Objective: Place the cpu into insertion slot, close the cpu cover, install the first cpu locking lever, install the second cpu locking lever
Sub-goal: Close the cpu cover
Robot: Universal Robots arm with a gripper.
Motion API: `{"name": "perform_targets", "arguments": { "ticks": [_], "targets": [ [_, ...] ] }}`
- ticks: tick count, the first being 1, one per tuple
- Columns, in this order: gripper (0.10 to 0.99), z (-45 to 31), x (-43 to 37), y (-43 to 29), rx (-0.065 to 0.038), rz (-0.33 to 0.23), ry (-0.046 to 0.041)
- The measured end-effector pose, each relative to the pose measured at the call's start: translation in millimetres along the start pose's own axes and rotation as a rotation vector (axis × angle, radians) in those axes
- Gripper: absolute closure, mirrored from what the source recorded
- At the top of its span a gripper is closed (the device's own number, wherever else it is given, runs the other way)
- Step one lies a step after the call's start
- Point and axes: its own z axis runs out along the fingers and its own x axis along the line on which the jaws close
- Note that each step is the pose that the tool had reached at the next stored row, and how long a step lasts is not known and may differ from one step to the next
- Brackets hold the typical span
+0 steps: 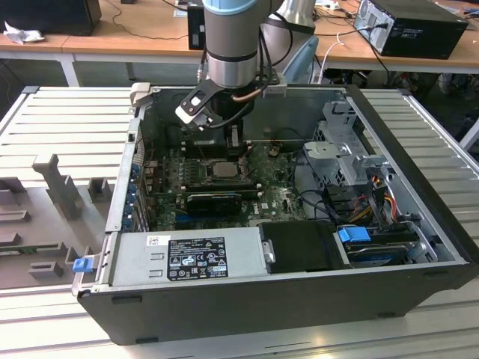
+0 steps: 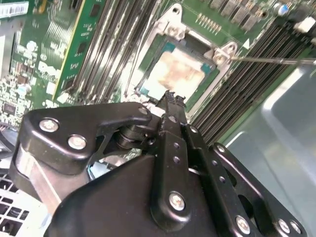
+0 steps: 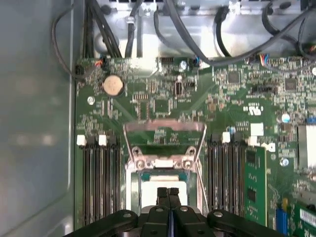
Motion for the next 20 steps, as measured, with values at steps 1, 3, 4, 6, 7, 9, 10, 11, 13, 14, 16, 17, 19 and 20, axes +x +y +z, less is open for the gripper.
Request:
{"name": "perform_targets", "arguments": {
  "ticks": [1,3,4,6,7,9,10,11,13,14,16,17,19,20],
  "targets": [
    [0.980,0.1,-0.2,2.1,0.002,0.000,0.0001],
    [0.980,0.4,-0.9,7.1,0.007,0.000,0.0058],
    [0.980,0.5,-0.9,8.3,0.007,0.001,0.0117],
    [0.980,-0.9,-0.9,8.4,0.007,0.001,0.0124],
    [0.980,-5.9,-0.5,8.8,0.007,0.001,0.0125],
    [0.980,-21.3,0.8,9.7,0.007,0.001,0.0124],
    [0.980,-24.3,0.8,9.8,0.007,0.001,0.0125],
    [0.980,-27.2,0.9,10.0,0.007,0.001,0.0124],
    [0.980,-29.7,1.1,10.3,0.007,0.001,0.0125],
    [0.980,-29.8,1.2,11.0,0.007,0.001,0.0128],
    [0.980,-29.6,1.2,16.1,0.008,0.001,0.0126],
    [0.980,-29.5,1.2,19.4,0.009,0.001,0.0126],
    [0.980,-29.5,1.4,24.7,0.009,0.001,0.0126],
    [0.980,-30.7,1.5,27.5,0.010,0.001,0.0126]
  ]
}}
